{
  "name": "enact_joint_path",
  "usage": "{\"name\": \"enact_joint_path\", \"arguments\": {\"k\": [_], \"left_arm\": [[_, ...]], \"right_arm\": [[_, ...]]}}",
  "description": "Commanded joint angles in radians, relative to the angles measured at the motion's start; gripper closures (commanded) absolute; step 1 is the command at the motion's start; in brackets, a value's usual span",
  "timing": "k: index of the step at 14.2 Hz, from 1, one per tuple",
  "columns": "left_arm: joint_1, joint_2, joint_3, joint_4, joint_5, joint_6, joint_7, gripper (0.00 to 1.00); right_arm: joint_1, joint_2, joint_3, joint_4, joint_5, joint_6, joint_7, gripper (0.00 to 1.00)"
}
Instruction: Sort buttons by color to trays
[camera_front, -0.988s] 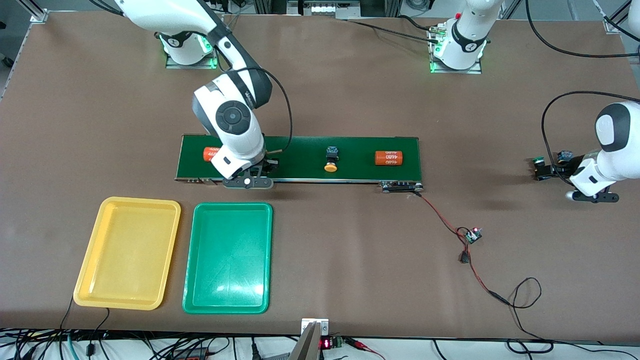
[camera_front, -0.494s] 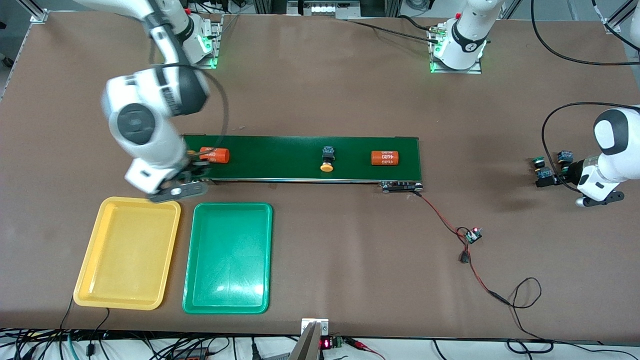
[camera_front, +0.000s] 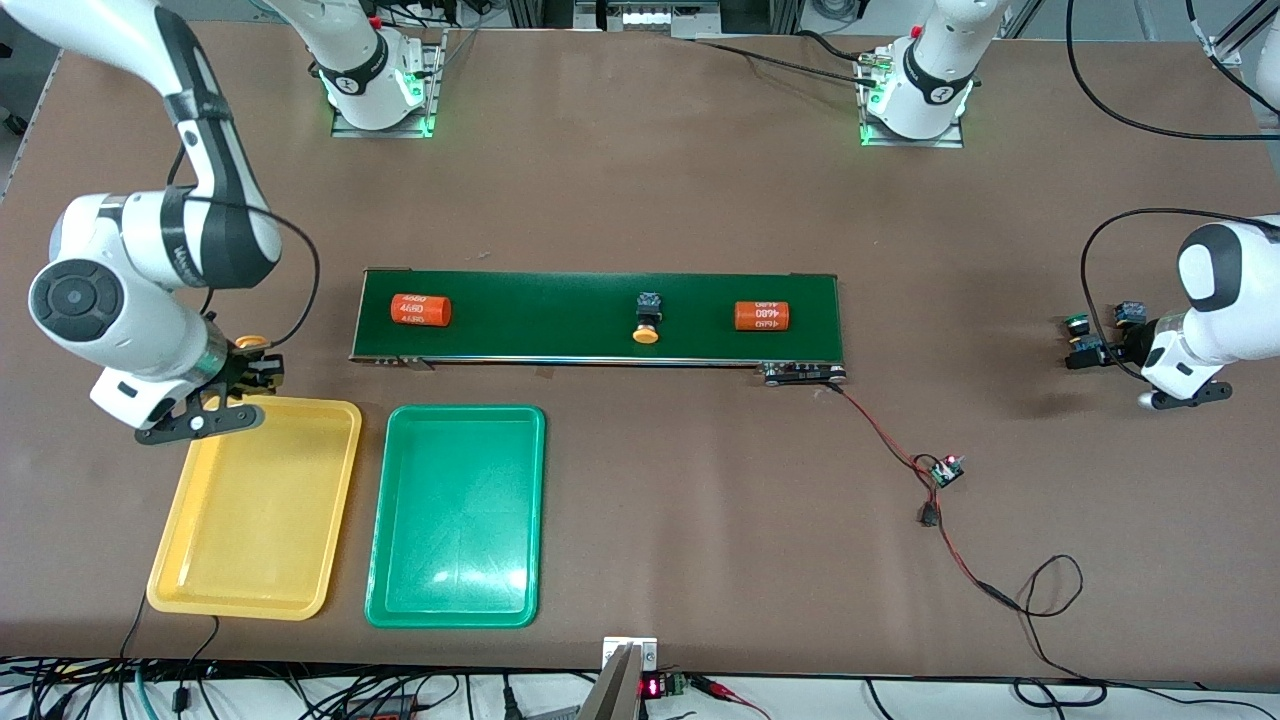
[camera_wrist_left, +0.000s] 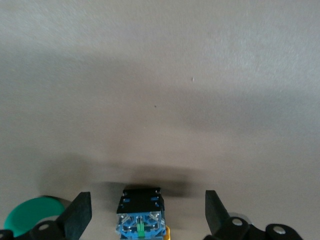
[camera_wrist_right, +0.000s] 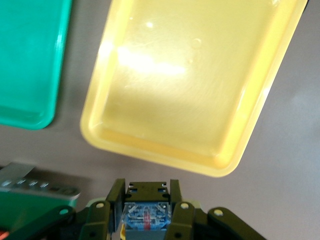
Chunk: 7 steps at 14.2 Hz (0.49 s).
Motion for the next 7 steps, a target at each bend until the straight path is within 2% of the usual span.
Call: {"name": "enact_joint_path", "arguments": {"k": [1,6,7], "left_arm": [[0.031,-0.023,-0.014,-0.057,0.024,0.019,0.011,0.0],[0.061,-0.025,-0.014,-0.111,0.026,0.093,0.042,0.0],[0.061,-0.025,-0.014,-0.112,0.026,0.091,0.05,0.03]], "right_arm": [[-0.035,0.051,0.018,0.001,-0.019,0.111,-0.026,0.71],[-0.089,0.181,0.018,0.001,-0.019,0.395,-0.104,0.71],[-0.095,0.204,0.018,0.002,-0.019,0.445,-0.115,0.71]]}}
